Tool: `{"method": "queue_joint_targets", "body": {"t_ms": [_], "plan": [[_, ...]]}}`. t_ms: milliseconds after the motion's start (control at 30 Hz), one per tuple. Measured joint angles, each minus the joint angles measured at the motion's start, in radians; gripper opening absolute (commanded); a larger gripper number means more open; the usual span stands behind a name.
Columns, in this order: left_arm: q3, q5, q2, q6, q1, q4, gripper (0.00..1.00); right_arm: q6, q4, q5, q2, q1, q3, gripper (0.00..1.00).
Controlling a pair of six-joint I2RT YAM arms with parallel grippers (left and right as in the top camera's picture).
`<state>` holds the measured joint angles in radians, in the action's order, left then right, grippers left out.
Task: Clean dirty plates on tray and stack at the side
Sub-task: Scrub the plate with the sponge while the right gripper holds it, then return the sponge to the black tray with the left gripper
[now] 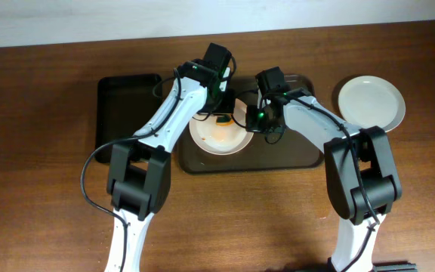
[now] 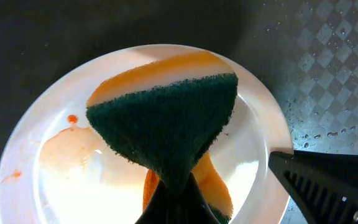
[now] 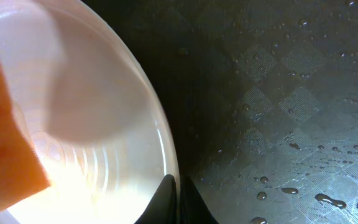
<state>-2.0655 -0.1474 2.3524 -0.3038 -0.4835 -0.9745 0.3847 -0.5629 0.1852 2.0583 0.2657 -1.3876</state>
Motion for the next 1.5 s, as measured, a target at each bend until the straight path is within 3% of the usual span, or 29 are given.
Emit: {"method": "queue_joint_targets", "body": {"t_ms": [200, 300, 400, 500, 567, 700, 767, 800, 933, 1000, 1167, 1200, 1233, 1333, 1400, 1433, 1500], "plan": [[-0.002, 0.033, 0.082, 0.000, -0.001, 0.025, 0.00, 0.000, -0.001, -0.003, 0.000, 0.000, 0.000, 0.04], [-0.010, 0.212, 0.082, 0.000, -0.017, -0.024, 0.00, 0.000, 0.003, -0.002, 0.000, 0.000, 0.000, 0.04], [-0.011, 0.492, 0.090, 0.013, -0.021, -0.050, 0.00, 0.000, 0.013, 0.009, 0.000, 0.003, 0.000, 0.04], [-0.011, 0.606, 0.100, 0.069, -0.029, -0.054, 0.00, 0.000, 0.019, 0.027, 0.000, 0.014, 0.000, 0.04], [-0.068, 0.638, 0.120, 0.083, -0.032, -0.125, 0.00, 0.000, 0.019, 0.031, 0.000, 0.016, -0.002, 0.04], [-0.370, 0.725, 0.144, 0.062, 0.026, -0.332, 0.00, -0.001, -0.001, 0.003, 0.000, 0.010, -0.003, 0.04], [-0.468, 0.683, 0.145, 0.033, 0.074, -0.433, 0.00, -0.001, -0.006, -0.001, 0.000, 0.010, -0.003, 0.04], [-0.556, 0.565, 0.144, 0.011, 0.154, -0.485, 0.00, 0.000, -0.007, -0.003, 0.000, 0.010, -0.003, 0.04], [-0.571, 0.238, 0.145, -0.005, 0.385, -0.644, 0.00, -0.001, -0.005, -0.003, 0.000, 0.010, -0.003, 0.04], [-0.565, 0.156, 0.150, -0.007, 0.497, -0.671, 0.00, -0.001, -0.004, -0.004, 0.000, 0.010, -0.003, 0.04], [-0.485, -0.037, 0.291, 0.098, 0.490, -0.648, 0.00, 0.000, -0.006, -0.004, 0.000, 0.010, -0.003, 0.04], [-0.482, -0.073, 0.300, 0.131, 0.491, -0.647, 0.18, -0.001, -0.006, -0.004, 0.000, 0.010, -0.003, 0.04], [-0.482, -0.099, 0.299, 0.155, 0.491, -0.643, 0.99, -0.001, -0.006, -0.004, 0.000, 0.010, -0.003, 0.04], [-0.482, -0.110, 0.299, 0.181, 0.490, -0.633, 1.00, -0.001, -0.006, -0.004, 0.000, 0.010, -0.003, 0.04], [-0.482, -0.080, 0.299, 0.182, 0.491, -0.629, 0.88, 0.000, -0.006, -0.004, 0.000, 0.010, -0.003, 0.04], [-0.483, -0.076, 0.299, 0.183, 0.491, -0.631, 0.76, 0.000, -0.006, -0.004, 0.000, 0.010, -0.003, 0.04], [-0.527, -0.066, 0.299, 0.192, 0.491, -0.646, 0.17, 0.000, -0.005, -0.004, 0.000, 0.010, -0.003, 0.04]]}}
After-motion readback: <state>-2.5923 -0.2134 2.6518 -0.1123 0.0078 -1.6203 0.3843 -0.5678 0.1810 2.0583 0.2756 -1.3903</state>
